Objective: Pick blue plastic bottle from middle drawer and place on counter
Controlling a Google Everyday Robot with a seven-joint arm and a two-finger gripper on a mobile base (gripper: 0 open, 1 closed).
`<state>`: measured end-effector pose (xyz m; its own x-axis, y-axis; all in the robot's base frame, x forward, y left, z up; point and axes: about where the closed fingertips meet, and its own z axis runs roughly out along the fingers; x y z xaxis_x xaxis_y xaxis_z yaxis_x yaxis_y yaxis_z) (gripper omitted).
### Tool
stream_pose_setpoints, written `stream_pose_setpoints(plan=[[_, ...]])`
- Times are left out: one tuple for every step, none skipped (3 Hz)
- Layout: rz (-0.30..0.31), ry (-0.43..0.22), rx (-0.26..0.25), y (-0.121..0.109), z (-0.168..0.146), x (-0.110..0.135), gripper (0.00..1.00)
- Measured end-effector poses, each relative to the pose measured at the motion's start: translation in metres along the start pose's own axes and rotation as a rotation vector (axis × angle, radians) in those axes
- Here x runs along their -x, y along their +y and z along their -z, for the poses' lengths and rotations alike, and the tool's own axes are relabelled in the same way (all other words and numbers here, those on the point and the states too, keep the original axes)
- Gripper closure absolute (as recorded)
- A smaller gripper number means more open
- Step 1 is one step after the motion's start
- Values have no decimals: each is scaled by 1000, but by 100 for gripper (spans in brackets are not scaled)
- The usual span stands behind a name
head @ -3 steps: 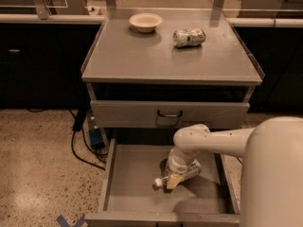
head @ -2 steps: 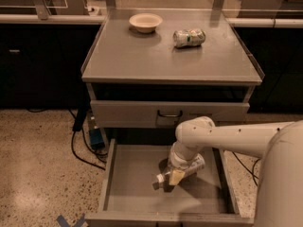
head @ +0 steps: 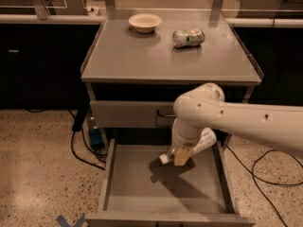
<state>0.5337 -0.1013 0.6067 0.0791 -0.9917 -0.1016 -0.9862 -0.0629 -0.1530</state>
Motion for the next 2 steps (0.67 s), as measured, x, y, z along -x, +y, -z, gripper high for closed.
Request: stream_pose_setpoints(plan=[[7,33,-21,-2,31,-2,100],[7,27,-16,-3,35,-3,100]])
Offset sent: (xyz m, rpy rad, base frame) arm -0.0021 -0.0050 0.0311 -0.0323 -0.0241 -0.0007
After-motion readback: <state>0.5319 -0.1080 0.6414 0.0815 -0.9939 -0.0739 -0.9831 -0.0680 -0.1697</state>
